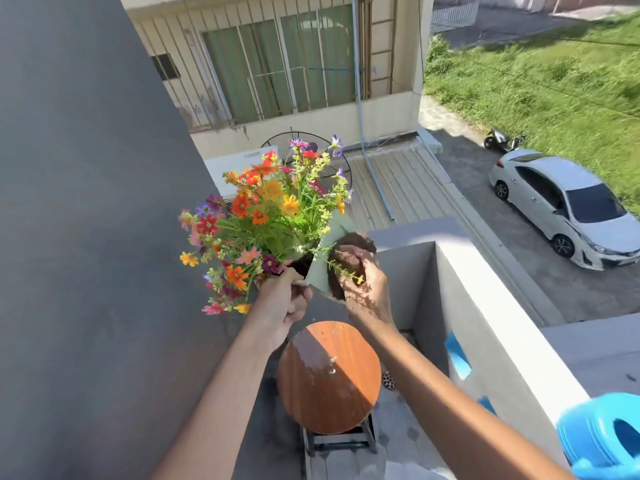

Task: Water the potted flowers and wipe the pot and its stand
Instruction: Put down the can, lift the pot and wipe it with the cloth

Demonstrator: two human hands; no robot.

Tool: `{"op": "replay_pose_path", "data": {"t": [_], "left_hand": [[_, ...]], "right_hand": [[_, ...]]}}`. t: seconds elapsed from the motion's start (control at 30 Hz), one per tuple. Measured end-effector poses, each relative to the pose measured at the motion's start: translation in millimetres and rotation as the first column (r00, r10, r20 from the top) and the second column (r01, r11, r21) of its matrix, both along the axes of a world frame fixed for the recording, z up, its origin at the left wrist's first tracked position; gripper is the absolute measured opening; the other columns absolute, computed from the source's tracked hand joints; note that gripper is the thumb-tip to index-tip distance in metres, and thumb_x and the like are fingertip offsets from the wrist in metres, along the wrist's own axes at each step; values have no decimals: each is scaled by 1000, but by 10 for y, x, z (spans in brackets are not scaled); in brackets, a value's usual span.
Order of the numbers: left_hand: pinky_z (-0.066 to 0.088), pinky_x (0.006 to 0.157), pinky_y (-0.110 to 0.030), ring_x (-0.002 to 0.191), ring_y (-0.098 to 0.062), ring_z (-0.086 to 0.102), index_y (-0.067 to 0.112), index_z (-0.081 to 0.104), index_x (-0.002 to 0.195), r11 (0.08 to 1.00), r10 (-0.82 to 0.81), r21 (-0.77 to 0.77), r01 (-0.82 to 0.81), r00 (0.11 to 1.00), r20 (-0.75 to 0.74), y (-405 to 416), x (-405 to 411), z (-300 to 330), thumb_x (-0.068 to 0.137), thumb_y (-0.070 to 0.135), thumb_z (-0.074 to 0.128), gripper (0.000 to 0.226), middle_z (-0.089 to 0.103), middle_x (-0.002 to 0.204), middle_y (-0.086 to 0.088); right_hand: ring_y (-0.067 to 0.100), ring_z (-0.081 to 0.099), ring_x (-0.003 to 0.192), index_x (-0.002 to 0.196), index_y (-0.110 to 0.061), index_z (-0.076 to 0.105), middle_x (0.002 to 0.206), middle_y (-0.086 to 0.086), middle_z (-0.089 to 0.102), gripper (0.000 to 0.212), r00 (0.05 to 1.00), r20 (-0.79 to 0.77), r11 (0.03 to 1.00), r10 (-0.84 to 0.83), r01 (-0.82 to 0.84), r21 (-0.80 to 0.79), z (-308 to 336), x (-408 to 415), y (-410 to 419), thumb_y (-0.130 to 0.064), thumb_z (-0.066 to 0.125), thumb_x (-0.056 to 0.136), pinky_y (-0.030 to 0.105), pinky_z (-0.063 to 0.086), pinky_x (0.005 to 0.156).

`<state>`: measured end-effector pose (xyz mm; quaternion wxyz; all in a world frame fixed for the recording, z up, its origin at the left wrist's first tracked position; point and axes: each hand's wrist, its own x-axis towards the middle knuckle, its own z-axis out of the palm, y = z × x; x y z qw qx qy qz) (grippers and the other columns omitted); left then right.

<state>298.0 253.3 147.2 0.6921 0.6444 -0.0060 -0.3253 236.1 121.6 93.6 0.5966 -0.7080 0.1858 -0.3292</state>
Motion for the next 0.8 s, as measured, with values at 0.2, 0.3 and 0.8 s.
{"op": "replay_pose_path", "data": {"t": [0.2,0.3,0.8], "left_hand": [[15,32,-19,34,-9,20,13,41,67,999,-37,12,36,999,38,-6,-31,45,93,8,42,26,50,57,-6],[15,32,-19,36,-8,20,14,40,74,999,-51,-1,51,999,14,-29,-31,81,93,7,42,20,51,54,-5],[14,38,-20,34,-6,24,12,43,75,998,40,-48,-45,994,-104,16,56,-32,96,9,41,21,51,55,-3]], "right_hand": [[28,60,115,116,-24,67,122,20,63,37,999,-14,999,-45,45,12,302,276,-474,-37,57,83,46,47,101],[20,64,98,106,-27,67,106,5,68,22,980,96,982,-177,168,89,407,323,-485,-40,62,88,43,51,96],[11,62,107,109,-8,70,110,1,68,30,997,-33,987,-70,65,-145,-206,-28,51,-3,55,84,37,49,97]]}}
